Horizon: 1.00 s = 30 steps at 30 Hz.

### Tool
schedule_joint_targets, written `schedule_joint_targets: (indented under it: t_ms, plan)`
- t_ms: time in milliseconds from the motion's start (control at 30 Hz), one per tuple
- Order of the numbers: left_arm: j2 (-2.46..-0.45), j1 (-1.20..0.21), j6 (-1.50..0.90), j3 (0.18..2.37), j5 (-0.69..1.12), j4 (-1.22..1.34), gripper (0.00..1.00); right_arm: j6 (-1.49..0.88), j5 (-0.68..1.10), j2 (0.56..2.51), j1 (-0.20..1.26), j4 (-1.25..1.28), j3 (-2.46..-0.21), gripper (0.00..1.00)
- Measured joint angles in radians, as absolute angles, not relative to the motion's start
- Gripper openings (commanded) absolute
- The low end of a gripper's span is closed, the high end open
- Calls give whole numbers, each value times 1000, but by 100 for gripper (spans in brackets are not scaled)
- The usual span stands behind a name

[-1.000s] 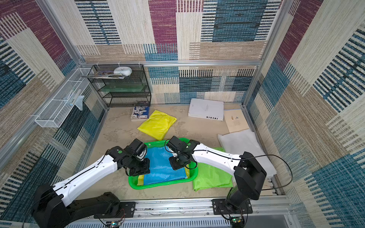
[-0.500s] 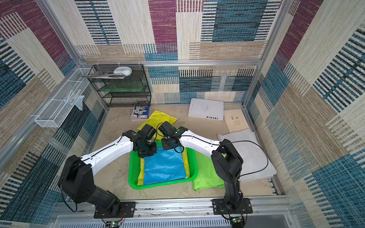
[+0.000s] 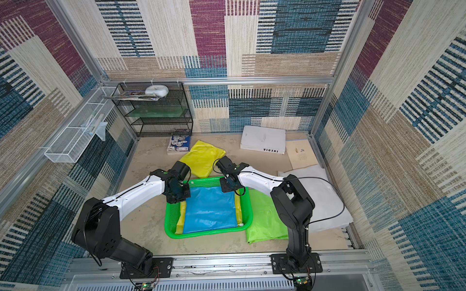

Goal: Put the folded raincoat in the basket
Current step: Place the raincoat in the basket.

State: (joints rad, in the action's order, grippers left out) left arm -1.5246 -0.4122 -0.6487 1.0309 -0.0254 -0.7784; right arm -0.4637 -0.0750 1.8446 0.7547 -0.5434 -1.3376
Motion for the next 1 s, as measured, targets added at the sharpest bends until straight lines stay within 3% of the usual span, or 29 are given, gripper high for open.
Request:
schedule_joint_targets:
  t_ms: [333, 600, 800, 1000]
  plan:
    - [-1425, -454, -643, 998, 183, -714, 0, -480, 133, 1744, 757, -480, -1242, 16]
    - [-1419, -472, -695, 844, 187, -683, 0, -486, 119, 1823, 757, -519, -1256, 15]
    - [-1285, -472, -701, 860, 131, -721, 0, -487, 83, 1734, 759, -526, -1212, 17]
    - [-1169, -494, -708, 839, 251, -728, 0, -489, 210, 1595, 787, -495, -1131, 20]
